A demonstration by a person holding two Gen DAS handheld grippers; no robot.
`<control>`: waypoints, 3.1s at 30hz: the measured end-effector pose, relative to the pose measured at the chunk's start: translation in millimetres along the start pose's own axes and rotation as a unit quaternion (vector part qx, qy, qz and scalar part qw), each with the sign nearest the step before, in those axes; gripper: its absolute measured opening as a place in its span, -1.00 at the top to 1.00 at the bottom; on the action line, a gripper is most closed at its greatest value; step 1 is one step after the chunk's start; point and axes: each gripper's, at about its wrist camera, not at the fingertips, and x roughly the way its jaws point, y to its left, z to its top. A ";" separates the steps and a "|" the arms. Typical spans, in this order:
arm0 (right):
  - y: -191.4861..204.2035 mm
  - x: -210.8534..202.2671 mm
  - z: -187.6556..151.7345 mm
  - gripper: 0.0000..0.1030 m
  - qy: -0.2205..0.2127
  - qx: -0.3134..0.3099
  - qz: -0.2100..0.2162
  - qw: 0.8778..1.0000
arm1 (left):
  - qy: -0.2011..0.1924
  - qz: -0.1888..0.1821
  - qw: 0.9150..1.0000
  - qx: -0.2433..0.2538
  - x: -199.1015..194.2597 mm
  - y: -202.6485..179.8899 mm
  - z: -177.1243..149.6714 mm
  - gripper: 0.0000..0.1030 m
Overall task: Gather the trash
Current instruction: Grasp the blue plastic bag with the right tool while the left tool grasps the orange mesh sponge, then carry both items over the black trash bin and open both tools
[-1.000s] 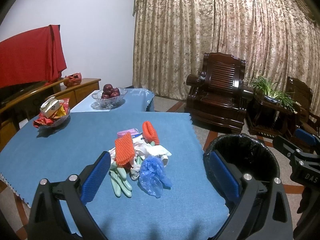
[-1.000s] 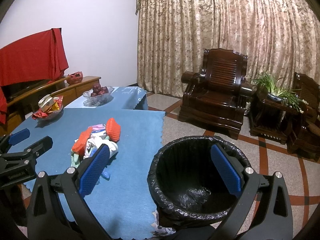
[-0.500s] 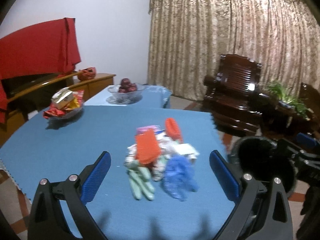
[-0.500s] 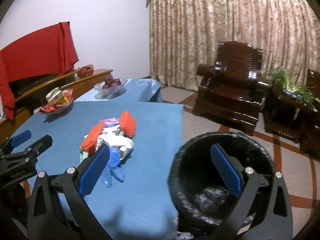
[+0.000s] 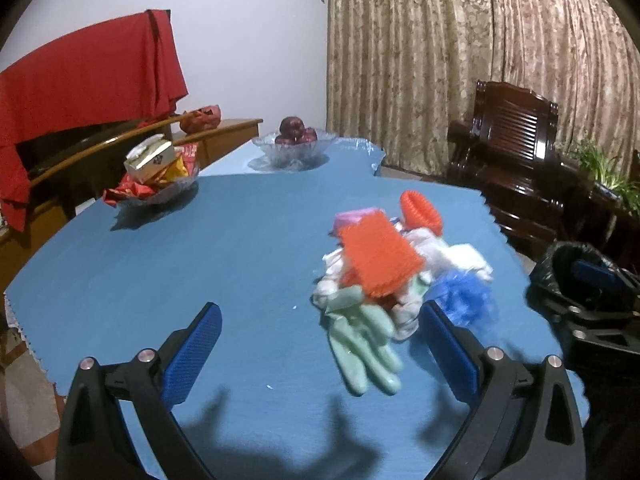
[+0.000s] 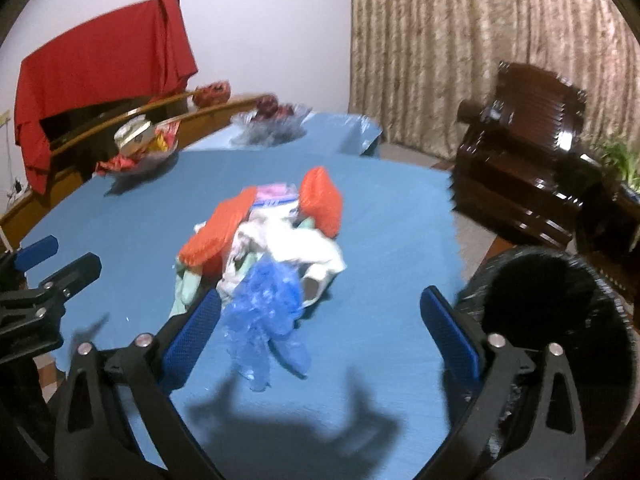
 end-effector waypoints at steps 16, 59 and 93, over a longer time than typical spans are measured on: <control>22.0 66.9 -20.8 0.69 0.092 -0.017 0.072 0.993 | 0.043 -0.016 0.999 -0.006 44.7 12.3 -9.7 -0.71; -18.0 26.9 39.5 0.92 0.012 0.005 0.093 0.996 | 0.042 -0.075 0.996 0.017 112.4 -38.7 27.2 0.87; -113.3 -116.2 7.0 0.92 -0.059 0.059 -0.036 0.996 | -0.011 -0.266 0.962 0.061 -21.6 -127.7 62.9 0.90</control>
